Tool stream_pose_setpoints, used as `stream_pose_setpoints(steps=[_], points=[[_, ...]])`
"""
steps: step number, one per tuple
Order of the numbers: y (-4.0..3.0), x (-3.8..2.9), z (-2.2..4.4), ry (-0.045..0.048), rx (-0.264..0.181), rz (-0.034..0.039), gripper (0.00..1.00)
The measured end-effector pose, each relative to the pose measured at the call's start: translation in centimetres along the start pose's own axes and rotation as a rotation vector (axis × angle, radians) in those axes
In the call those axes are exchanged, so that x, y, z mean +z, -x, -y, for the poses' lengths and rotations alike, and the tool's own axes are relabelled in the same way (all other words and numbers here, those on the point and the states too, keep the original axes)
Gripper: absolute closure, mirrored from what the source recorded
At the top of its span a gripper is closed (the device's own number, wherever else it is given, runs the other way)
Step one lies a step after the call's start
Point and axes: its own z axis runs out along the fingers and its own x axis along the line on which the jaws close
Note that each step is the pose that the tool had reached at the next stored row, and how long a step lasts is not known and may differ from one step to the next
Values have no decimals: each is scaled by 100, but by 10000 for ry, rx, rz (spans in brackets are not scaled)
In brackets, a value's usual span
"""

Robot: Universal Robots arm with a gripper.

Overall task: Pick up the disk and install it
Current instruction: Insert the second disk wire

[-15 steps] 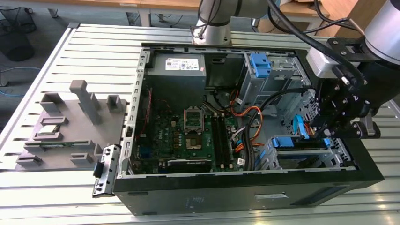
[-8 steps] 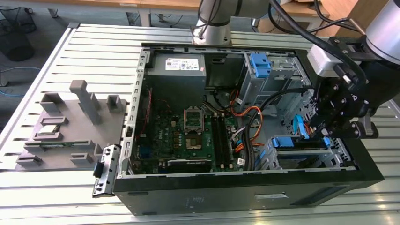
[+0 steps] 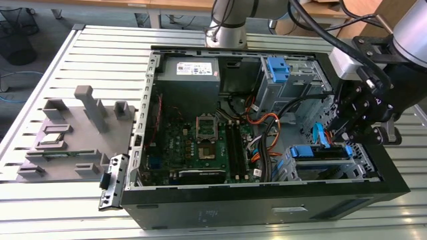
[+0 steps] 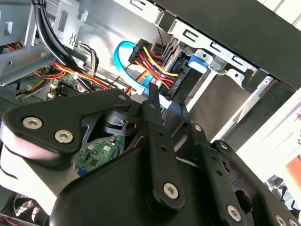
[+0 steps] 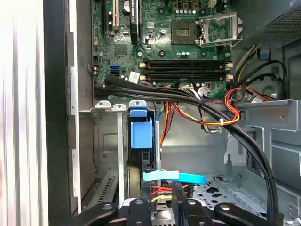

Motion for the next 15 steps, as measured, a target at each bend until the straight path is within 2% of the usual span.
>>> stream_pose_setpoints(steps=[5, 15], points=[[2, -31, 0, 1, 0, 20, 68], [2, -33, 0, 0, 0, 25, 68]])
